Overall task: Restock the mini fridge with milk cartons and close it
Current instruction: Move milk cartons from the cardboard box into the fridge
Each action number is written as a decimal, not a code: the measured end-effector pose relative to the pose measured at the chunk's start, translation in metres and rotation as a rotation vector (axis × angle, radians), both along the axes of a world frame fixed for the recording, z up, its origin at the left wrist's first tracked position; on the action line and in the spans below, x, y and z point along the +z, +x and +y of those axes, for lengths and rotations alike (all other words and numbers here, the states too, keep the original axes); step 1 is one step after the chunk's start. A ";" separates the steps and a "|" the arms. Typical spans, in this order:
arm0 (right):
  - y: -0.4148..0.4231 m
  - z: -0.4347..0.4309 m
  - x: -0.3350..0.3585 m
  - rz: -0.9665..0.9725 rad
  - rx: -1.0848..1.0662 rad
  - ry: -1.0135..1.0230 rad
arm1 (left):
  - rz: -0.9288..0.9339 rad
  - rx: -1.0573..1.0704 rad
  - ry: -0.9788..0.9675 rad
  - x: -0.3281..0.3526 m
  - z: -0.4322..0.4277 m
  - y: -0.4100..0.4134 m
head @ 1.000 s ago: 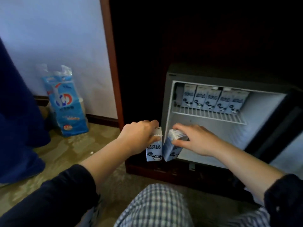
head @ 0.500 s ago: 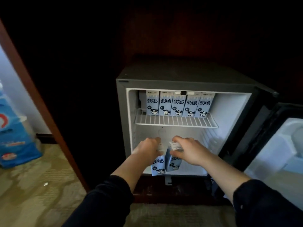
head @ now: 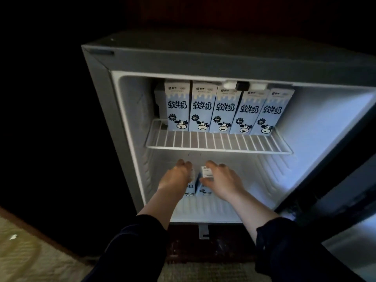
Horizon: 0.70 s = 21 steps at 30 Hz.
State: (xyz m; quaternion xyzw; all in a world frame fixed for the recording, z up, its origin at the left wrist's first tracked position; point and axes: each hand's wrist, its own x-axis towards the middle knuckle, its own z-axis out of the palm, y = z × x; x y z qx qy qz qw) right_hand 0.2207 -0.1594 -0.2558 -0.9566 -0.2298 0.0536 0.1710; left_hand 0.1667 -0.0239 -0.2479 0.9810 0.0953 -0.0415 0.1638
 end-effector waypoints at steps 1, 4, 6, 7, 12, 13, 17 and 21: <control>0.005 0.003 -0.006 0.000 -0.015 0.010 | -0.008 -0.001 -0.004 -0.005 0.002 0.006; 0.016 0.013 -0.022 -0.015 -0.048 0.032 | -0.045 0.005 -0.009 -0.019 0.011 0.018; 0.021 0.019 -0.029 -0.030 -0.057 0.038 | -0.079 -0.004 -0.002 -0.026 0.017 0.025; 0.024 0.022 -0.032 -0.037 -0.060 0.040 | -0.103 -0.004 -0.014 -0.030 0.019 0.030; 0.036 0.030 -0.039 -0.024 -0.082 0.067 | -0.172 0.036 -0.190 -0.042 0.023 0.043; 0.038 0.030 -0.040 -0.014 -0.087 0.076 | -0.175 0.044 -0.178 -0.043 0.022 0.044; 0.043 0.028 -0.045 0.029 -0.054 0.130 | -0.181 0.061 -0.156 -0.049 0.022 0.050; 0.048 0.026 -0.049 0.039 -0.028 0.186 | -0.203 0.063 -0.157 -0.051 0.022 0.054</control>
